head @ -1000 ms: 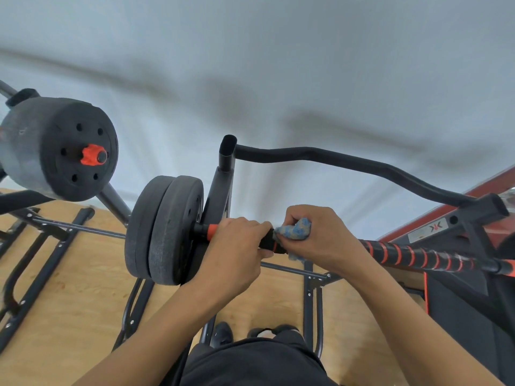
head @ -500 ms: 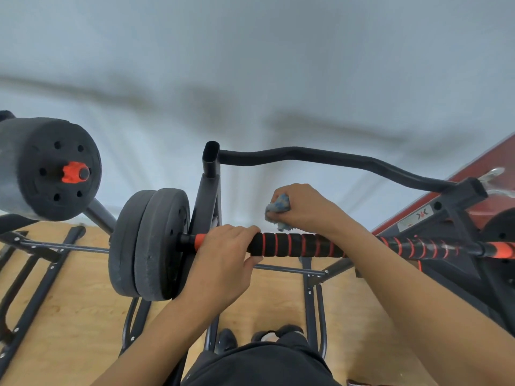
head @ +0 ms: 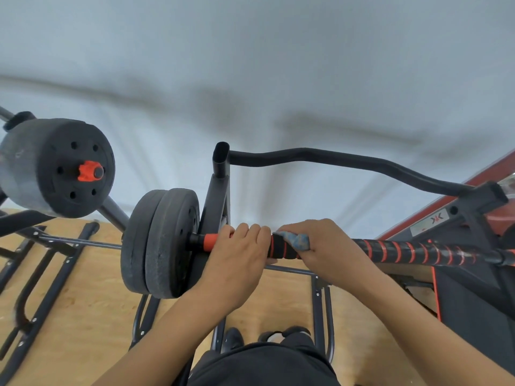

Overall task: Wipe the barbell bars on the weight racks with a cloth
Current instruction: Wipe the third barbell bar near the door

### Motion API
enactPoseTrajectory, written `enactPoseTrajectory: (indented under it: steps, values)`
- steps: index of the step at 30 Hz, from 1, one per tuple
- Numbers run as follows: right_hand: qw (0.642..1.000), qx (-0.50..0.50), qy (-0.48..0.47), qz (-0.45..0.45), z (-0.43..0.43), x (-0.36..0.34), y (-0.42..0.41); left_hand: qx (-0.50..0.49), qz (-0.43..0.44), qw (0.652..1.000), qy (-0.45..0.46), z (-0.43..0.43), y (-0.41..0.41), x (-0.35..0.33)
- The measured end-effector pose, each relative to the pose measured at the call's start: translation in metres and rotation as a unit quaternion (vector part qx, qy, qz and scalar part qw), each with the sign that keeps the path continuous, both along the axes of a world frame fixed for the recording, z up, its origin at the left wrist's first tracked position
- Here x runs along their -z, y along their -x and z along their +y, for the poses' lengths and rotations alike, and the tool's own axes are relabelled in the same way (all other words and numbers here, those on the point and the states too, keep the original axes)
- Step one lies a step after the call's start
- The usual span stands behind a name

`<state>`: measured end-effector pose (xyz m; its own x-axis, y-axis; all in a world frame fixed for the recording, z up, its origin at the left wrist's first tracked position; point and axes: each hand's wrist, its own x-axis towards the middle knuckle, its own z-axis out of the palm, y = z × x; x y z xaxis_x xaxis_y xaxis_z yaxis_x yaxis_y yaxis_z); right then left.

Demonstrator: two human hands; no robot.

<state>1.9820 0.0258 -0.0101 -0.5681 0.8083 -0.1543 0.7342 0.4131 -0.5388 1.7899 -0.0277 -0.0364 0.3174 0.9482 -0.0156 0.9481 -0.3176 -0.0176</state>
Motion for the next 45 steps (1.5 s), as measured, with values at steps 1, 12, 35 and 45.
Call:
enactPoseTrajectory:
  steps: [1,12,35,45]
  values:
    - [1.000,-0.008,-0.020,-0.013,-0.003,0.001,-0.001,0.004,0.003,0.999,0.033,0.002,0.001,-0.005]
    - [0.994,-0.046,-0.083,-0.053,0.014,-0.019,-0.002,-0.011,-0.119,0.986,0.114,0.033,0.015,-0.015]
    - [0.989,-0.018,-0.142,-0.022,0.026,-0.012,-0.004,0.010,-0.100,0.992,0.075,0.056,0.017,-0.005]
    - [0.992,0.029,-0.123,-0.012,0.023,0.001,0.010,-0.013,-0.012,1.000,-0.009,0.068,0.009,0.009]
